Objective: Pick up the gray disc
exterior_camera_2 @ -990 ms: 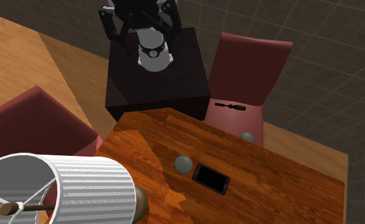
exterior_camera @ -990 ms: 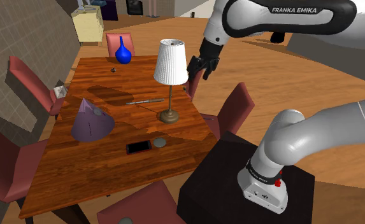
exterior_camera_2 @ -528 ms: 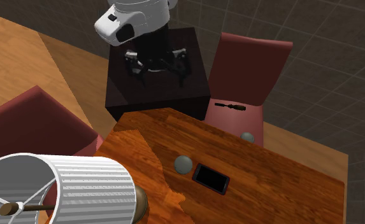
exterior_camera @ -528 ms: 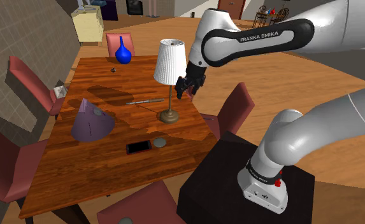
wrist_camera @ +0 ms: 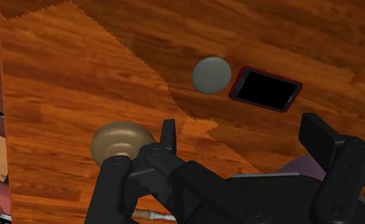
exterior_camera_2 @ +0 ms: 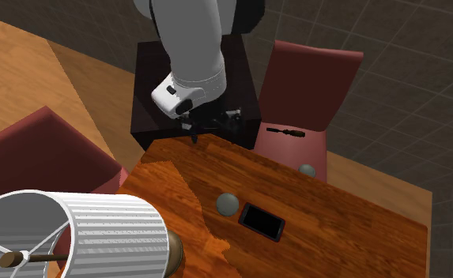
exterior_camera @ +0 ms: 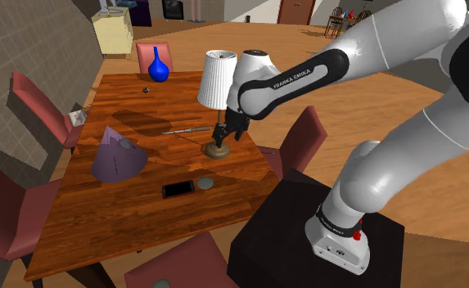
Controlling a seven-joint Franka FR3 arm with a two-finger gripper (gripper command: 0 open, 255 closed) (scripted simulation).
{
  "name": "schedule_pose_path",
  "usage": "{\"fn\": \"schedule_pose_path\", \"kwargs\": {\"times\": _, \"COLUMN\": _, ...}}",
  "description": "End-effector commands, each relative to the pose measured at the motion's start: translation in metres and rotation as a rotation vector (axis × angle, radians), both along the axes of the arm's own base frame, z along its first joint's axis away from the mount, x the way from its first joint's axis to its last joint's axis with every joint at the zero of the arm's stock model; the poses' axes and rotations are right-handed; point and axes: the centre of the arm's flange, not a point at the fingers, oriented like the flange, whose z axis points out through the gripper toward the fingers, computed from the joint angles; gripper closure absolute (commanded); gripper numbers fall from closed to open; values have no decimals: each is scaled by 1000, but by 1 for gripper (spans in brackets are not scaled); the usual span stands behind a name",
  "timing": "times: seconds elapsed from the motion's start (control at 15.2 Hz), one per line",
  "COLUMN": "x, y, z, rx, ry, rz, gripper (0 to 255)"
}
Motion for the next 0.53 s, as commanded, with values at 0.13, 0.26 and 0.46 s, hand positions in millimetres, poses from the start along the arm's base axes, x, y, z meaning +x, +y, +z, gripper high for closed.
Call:
{"fn": "schedule_pose_path", "kwargs": {"times": 0.13, "x": 17, "y": 8, "z": -52, "rx": -13, "ry": 8, "rz": -7, "gripper": 0}}
{"fn": "schedule_pose_path", "kwargs": {"times": 0.26, "x": 26, "y": 12, "z": -77, "rx": -19, "ry": 12, "rz": -10, "gripper": 0}}
{"fn": "schedule_pose_path", "kwargs": {"times": 0.46, "x": 39, "y": 18, "z": -114, "rx": -29, "ry": 19, "rz": -16, "gripper": 0}}
